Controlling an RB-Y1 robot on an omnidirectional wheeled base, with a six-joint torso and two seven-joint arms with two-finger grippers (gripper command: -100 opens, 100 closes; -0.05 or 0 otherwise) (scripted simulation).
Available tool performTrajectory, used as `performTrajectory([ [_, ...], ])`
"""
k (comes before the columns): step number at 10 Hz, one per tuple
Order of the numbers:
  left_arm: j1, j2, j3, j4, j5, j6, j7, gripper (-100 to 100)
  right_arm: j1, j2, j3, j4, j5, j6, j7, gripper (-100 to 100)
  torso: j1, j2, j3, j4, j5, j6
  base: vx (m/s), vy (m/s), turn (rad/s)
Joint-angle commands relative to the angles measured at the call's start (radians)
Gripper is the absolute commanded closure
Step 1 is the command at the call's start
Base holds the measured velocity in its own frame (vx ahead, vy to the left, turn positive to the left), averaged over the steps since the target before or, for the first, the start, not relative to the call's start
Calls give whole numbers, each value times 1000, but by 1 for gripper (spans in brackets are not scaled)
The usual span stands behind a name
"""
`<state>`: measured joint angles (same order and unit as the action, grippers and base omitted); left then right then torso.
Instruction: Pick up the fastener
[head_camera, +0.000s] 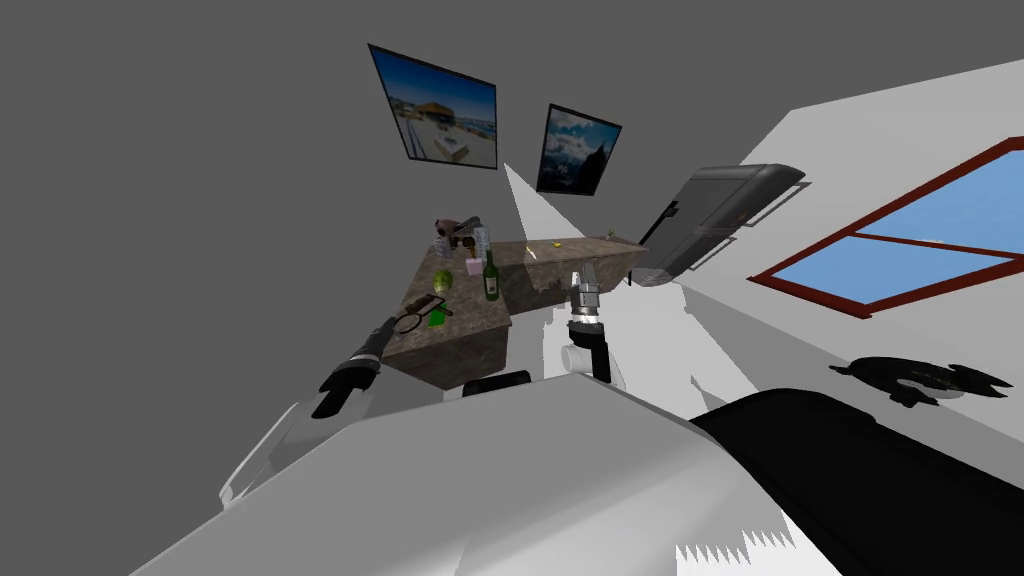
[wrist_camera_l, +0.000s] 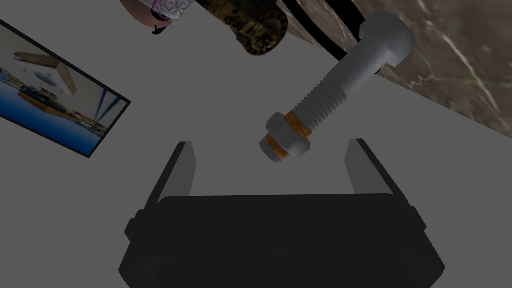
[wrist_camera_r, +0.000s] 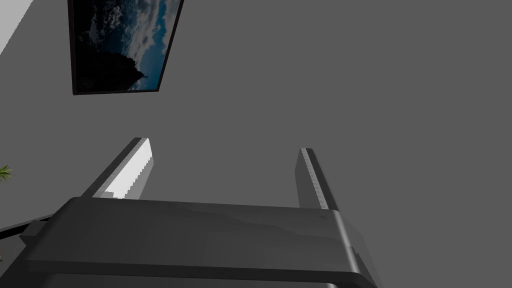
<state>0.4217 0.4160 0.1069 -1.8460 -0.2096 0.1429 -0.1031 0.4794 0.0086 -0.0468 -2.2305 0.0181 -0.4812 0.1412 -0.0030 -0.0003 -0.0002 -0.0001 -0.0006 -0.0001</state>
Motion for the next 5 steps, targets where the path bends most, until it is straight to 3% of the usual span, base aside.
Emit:
performTrajectory([
  [1,-7,19,23,30,14,-14,12,-100,0,0,0,0,0,0,0,0,0,0,0,0,0,0,-7,-50,-115],
  [4,-22,45,55,75,33,-30,28,-100,0,0,0,0,0,0,0,0,1,1,0,0,0,0,-8,-35,-90],
  [5,-18,31,46,65,24,-28,21,-100,0,0,0,0,0,0,0,0,1,1,0,0,0,0,-4,-14,-20],
])
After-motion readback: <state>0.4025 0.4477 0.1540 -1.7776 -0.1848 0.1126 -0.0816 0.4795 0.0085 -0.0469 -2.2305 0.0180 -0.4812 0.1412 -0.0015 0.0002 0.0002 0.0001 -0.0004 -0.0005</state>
